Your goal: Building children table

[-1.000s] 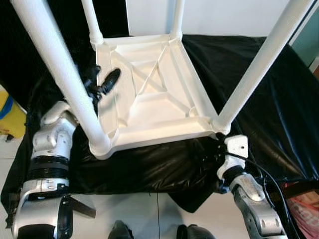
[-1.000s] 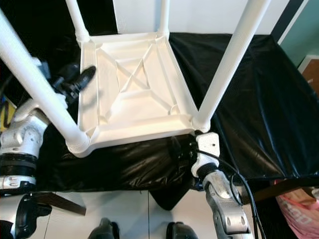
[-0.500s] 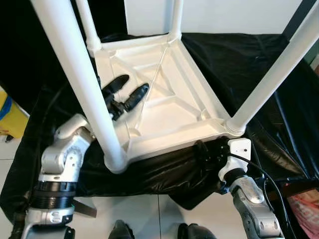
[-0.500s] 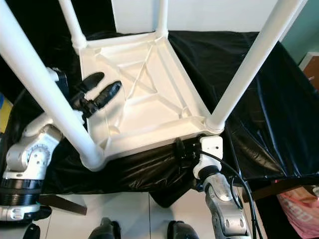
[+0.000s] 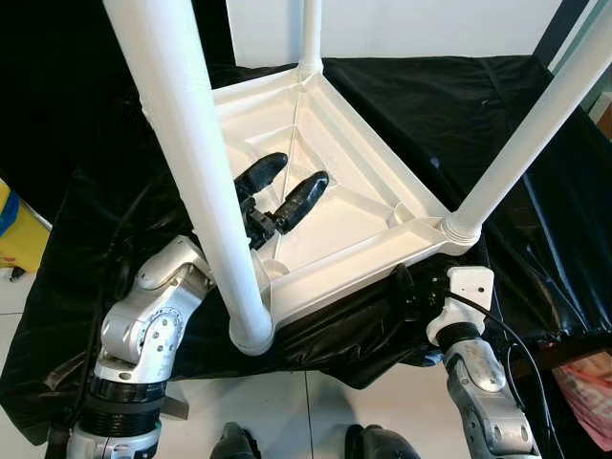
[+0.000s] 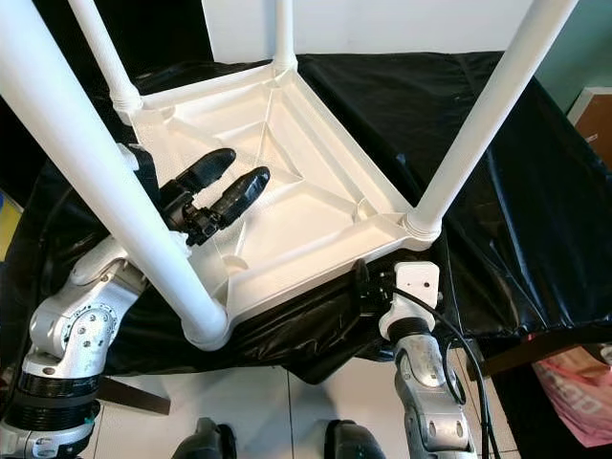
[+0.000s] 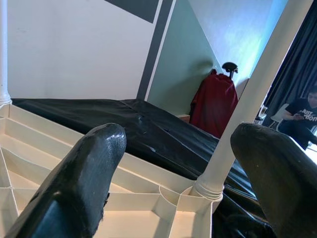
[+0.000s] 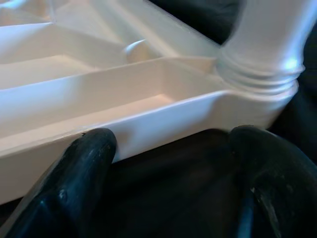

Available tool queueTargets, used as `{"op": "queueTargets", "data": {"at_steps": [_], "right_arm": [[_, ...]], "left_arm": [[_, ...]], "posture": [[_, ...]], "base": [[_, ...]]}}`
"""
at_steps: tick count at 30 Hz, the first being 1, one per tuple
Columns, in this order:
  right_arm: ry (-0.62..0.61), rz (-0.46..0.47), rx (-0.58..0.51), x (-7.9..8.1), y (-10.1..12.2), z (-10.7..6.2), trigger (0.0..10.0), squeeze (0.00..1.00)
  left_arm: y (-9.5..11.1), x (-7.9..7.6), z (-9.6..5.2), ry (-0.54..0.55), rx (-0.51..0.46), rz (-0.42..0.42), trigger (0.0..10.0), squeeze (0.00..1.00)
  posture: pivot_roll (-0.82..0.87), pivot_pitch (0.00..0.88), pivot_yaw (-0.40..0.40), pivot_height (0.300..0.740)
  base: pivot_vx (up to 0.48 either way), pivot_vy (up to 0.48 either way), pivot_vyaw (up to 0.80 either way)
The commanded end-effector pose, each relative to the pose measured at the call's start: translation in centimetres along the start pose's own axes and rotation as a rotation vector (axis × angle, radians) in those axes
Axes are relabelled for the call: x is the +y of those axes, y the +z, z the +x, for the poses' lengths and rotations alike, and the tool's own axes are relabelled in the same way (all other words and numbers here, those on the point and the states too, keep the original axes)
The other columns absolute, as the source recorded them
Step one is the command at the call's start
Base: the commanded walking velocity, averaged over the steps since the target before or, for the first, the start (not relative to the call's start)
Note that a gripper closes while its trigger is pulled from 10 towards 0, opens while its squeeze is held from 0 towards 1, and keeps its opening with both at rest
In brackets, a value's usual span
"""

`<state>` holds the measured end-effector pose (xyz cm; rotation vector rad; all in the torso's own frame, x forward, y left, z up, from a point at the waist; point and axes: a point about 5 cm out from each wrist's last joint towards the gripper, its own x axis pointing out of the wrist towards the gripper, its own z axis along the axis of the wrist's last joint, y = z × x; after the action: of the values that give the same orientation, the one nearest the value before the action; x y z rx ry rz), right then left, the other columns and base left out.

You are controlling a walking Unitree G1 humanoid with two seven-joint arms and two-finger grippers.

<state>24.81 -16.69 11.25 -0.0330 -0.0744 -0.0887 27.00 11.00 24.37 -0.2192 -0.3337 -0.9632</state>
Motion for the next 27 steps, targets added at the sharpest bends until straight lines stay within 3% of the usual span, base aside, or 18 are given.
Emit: {"op": "queueTargets", "data": {"at_steps": [1, 10, 12, 16, 19, 23, 27], "right_arm": [[-0.101, -0.023, -0.034, -1.3, 0.4, 0.0, 10.0, 0.00], [-0.232, -0.027, -0.097, -2.8, 1.5, 0.4, 10.0, 0.00], [-0.306, -0.049, -0.109, -3.2, 1.8, -0.5, 10.0, 0.00], [-0.341, -0.056, -0.106, -3.4, 1.8, -1.1, 10.0, 0.00], [-0.469, -0.085, -0.101, -5.0, 2.0, -2.3, 10.0, 0.00], [-0.568, -0.095, -0.121, -6.3, 2.6, -2.1, 10.0, 0.00], [-0.600, -0.101, -0.141, -6.7, 3.0, -1.7, 10.0, 0.00]], "left_arm": [[0.1, -0.8, 0.2, -0.051, 0.014, 0.000, 10.0, 0.00], [0.1, -0.5, 0.1, -0.070, 0.055, 0.028, 10.0, 0.00], [0.2, 0.0, 0.2, -0.085, 0.080, 0.046, 10.0, 0.00], [0.3, 0.3, 0.3, -0.091, 0.090, 0.056, 10.0, 0.00], [0.4, 1.0, 0.2, -0.106, 0.112, 0.074, 10.0, 0.00], [0.6, 1.2, 0.2, -0.125, 0.124, 0.070, 10.0, 0.00], [0.5, 1.1, 0.3, -0.147, 0.132, 0.063, 10.0, 0.00]], "posture": [[-0.04, 0.153, 0.008, 0.740], [-0.05, 0.151, 0.005, 0.740], [-0.05, 0.152, 0.003, 0.740], [-0.05, 0.152, 0.003, 0.740], [-0.07, 0.153, 0.013, 0.740], [-0.08, 0.155, 0.025, 0.740], [-0.09, 0.155, 0.028, 0.740]], "base": [[0.000, 0.000, 0.00], [0.000, 0.000, 0.00], [0.000, 0.000, 0.00], [0.000, 0.000, 0.00], [0.000, 0.000, 0.00], [0.000, 0.000, 0.00], [0.000, 0.000, 0.00]]}}
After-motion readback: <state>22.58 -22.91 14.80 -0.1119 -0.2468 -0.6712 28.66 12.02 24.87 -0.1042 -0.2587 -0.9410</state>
